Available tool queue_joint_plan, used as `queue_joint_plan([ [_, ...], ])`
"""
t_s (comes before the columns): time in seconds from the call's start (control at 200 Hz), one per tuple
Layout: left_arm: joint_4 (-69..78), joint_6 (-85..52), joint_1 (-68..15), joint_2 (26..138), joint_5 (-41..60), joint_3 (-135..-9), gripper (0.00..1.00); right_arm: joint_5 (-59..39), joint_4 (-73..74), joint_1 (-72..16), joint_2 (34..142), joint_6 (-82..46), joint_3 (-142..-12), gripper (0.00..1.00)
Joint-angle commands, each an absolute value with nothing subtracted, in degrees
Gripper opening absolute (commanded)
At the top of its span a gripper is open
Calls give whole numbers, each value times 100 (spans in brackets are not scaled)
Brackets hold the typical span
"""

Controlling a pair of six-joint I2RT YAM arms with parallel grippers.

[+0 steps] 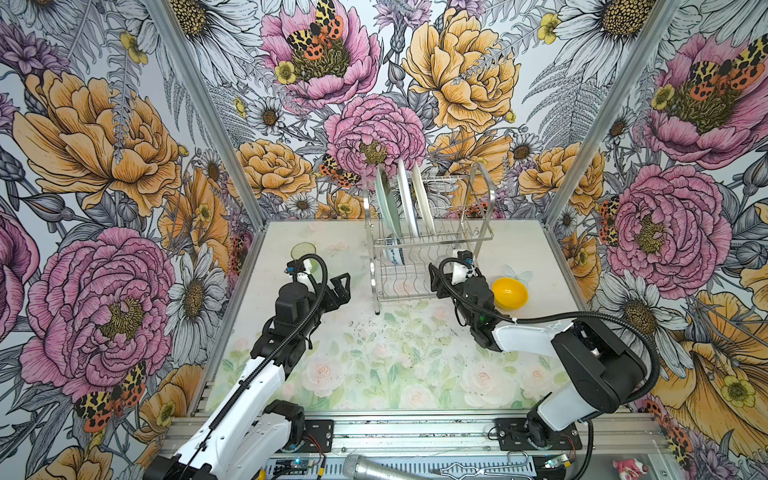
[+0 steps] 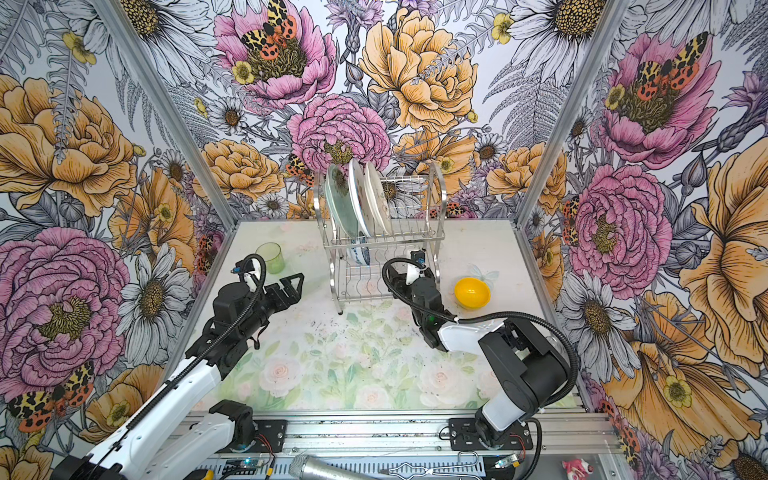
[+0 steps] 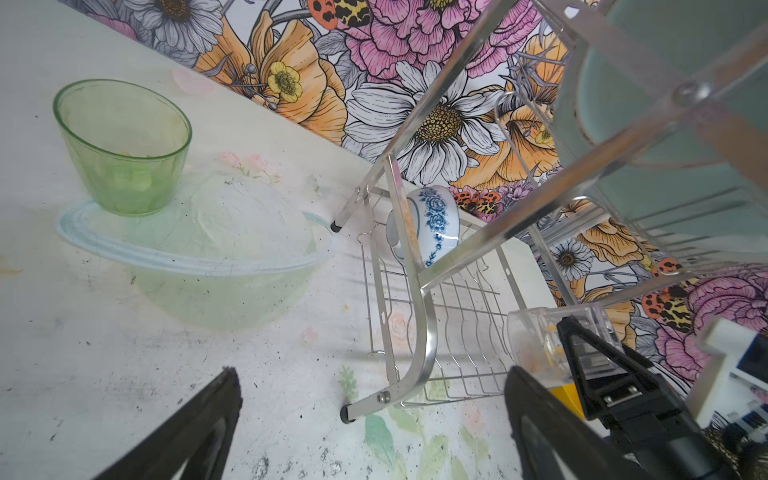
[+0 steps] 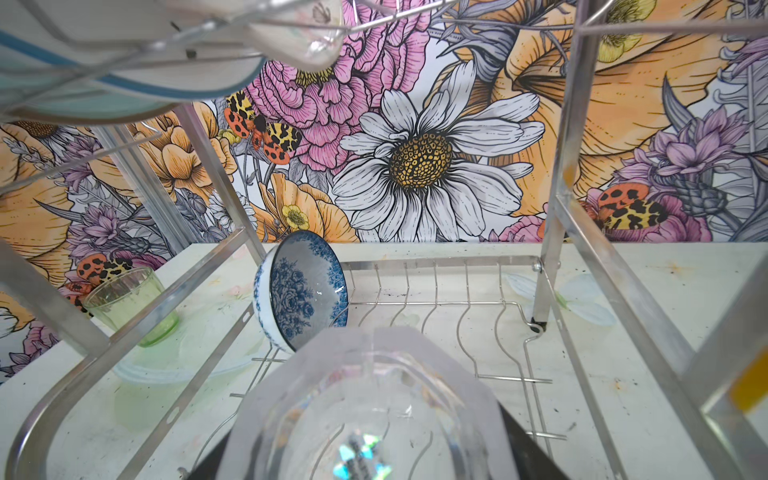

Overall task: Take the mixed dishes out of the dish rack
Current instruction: 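Lift the clear glass out of the rack with the right gripper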

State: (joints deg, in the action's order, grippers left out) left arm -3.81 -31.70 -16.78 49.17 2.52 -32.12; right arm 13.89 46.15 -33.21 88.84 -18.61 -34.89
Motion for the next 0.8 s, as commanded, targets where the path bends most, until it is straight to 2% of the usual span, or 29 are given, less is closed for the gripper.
queue_joint_plan([
  [0.0, -431, -3272, -1880, 4834, 388, -3085, 99, 1364, 4837, -3400, 8533, -2159, -3325, 58],
  [0.405, -474, -3423, -2704, 4733, 240, -3023, 99, 968, 4632, -3454, 7820, -3106, -2912, 57],
  [0.796, 226, -3408, -3772, 5022, -4, -3036, 99, 422, 4742, -3455, 7524, -3996, -2739, 56],
])
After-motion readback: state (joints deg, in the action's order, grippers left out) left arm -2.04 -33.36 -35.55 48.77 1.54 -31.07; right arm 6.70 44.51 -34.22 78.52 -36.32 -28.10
